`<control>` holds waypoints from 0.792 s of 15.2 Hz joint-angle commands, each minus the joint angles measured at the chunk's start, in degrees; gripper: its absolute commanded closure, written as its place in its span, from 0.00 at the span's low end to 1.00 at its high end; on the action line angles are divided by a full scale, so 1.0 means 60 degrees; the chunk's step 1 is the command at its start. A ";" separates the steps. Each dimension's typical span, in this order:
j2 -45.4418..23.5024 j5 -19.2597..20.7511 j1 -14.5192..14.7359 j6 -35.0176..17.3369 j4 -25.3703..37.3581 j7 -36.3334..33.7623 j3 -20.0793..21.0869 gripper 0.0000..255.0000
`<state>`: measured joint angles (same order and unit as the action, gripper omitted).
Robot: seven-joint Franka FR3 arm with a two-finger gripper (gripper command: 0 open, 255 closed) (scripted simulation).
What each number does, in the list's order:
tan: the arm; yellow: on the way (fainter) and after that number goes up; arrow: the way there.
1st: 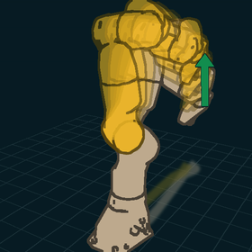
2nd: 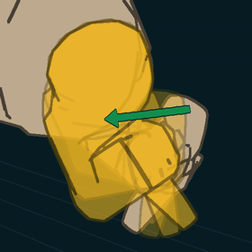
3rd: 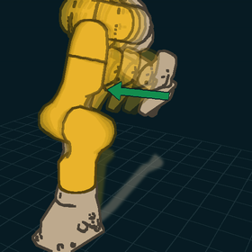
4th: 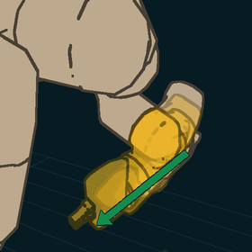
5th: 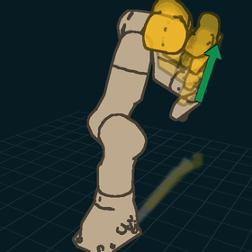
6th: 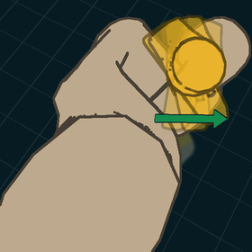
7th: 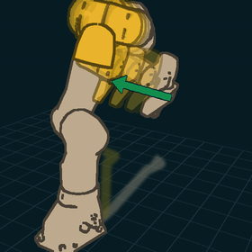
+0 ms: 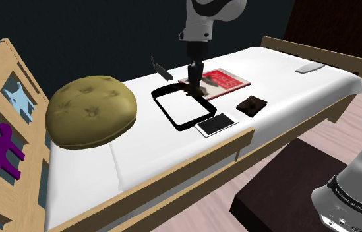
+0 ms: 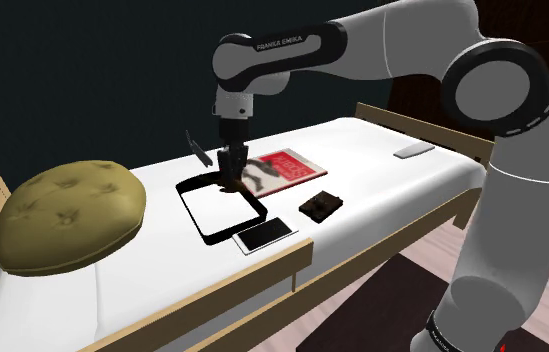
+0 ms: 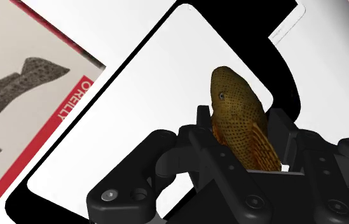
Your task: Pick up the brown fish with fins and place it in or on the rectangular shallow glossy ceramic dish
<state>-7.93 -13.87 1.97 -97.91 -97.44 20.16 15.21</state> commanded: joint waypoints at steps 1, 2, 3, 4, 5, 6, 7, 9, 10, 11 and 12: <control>-0.0869 0.0244 -0.0022 0.0328 0.1159 -0.0005 -0.0066 1.00; -0.1266 0.0345 -0.0027 0.0491 0.1702 0.0002 -0.0101 1.00; -0.1677 0.0444 -0.0025 0.0674 0.2277 0.0006 -0.0135 1.00; -0.2051 0.0529 -0.0017 0.0850 0.2813 0.0009 -0.0166 1.00; -0.2046 0.0526 -0.0017 0.0724 0.2679 0.0038 -0.0172 1.00; -0.2042 0.0523 -0.0018 0.0598 0.2546 0.0066 -0.0176 1.00; -0.2042 0.0521 -0.0019 0.0474 0.2419 0.0093 -0.0178 1.00; -0.2053 0.0517 -0.0020 0.0232 0.2182 0.0146 -0.0183 1.00; -0.2061 0.0516 -0.0021 0.0111 0.2066 0.0172 -0.0185 1.00; -0.2071 0.0515 -0.0021 -0.0009 0.1953 0.0197 -0.0187 1.00; -0.2083 0.0514 -0.0020 -0.0128 0.1844 0.0222 -0.0190 1.00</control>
<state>-20.42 -10.77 1.87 -97.85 -85.58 21.28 14.09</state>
